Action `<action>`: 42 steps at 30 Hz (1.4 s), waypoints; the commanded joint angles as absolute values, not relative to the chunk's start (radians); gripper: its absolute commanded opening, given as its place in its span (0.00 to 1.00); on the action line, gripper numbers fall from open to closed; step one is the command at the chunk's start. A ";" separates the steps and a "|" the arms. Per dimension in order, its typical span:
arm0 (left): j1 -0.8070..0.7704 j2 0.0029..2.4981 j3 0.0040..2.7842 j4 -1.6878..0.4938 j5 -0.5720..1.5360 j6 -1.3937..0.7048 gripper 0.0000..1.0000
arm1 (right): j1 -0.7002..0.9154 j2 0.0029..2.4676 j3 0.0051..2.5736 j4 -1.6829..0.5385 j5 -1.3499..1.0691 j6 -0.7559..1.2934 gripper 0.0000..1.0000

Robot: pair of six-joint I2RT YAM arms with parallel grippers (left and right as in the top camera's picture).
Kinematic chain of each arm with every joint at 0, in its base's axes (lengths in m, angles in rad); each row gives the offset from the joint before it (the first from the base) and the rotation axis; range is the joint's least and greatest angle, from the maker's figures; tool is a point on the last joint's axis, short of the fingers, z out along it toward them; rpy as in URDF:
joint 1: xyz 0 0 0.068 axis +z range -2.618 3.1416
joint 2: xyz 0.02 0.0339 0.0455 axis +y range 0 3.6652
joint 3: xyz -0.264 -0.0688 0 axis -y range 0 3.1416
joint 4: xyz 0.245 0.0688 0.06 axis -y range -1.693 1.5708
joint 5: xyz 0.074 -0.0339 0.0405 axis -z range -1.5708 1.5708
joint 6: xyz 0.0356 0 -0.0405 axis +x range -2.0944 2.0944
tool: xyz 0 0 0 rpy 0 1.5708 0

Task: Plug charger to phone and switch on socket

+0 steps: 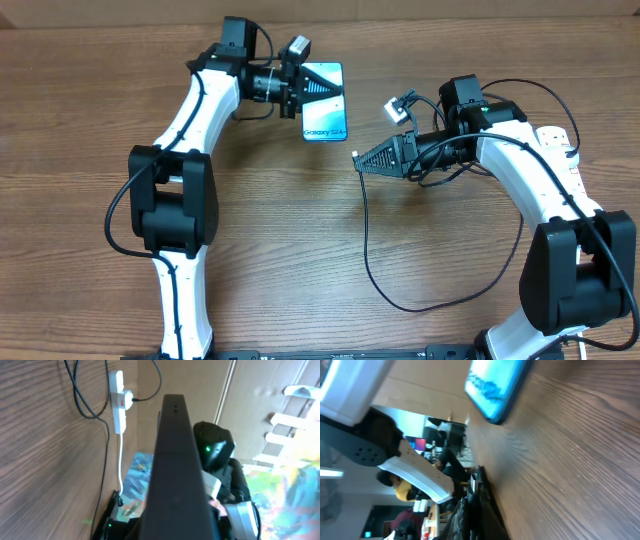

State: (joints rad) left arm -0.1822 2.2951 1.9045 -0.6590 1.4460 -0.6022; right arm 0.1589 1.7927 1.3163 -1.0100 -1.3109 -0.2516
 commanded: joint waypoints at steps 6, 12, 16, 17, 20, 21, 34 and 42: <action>-0.255 2.270 1.914 -0.422 1.433 -0.885 0.04 | 0.162 1.786 1.313 -1.002 -1.396 -0.266 0.04; -0.270 2.270 1.914 -0.309 1.455 -0.988 0.04 | 0.162 1.786 1.313 -0.981 -1.409 -0.262 0.04; -0.270 2.270 1.914 -0.309 1.499 -0.987 0.04 | 0.161 1.786 1.313 -0.955 -1.416 -0.258 0.04; -0.270 2.270 1.914 -0.309 1.514 -0.987 0.04 | 0.160 1.786 1.313 -0.947 -1.416 -0.253 0.04; -0.270 2.270 1.914 -0.308 1.534 -0.983 0.04 | 0.160 1.786 1.313 -0.920 -1.416 -0.220 0.04; -0.270 2.270 1.914 -0.308 1.539 -0.975 0.04 | 0.160 1.786 1.313 -0.907 -1.416 -0.203 0.03; -0.270 2.270 1.914 -0.292 1.568 -0.893 0.04 | 0.160 1.786 1.313 -0.801 -1.414 -0.075 0.04; -0.270 2.270 1.914 -0.268 1.561 -0.921 0.04 | 0.160 1.786 1.313 -0.768 -1.362 0.033 0.04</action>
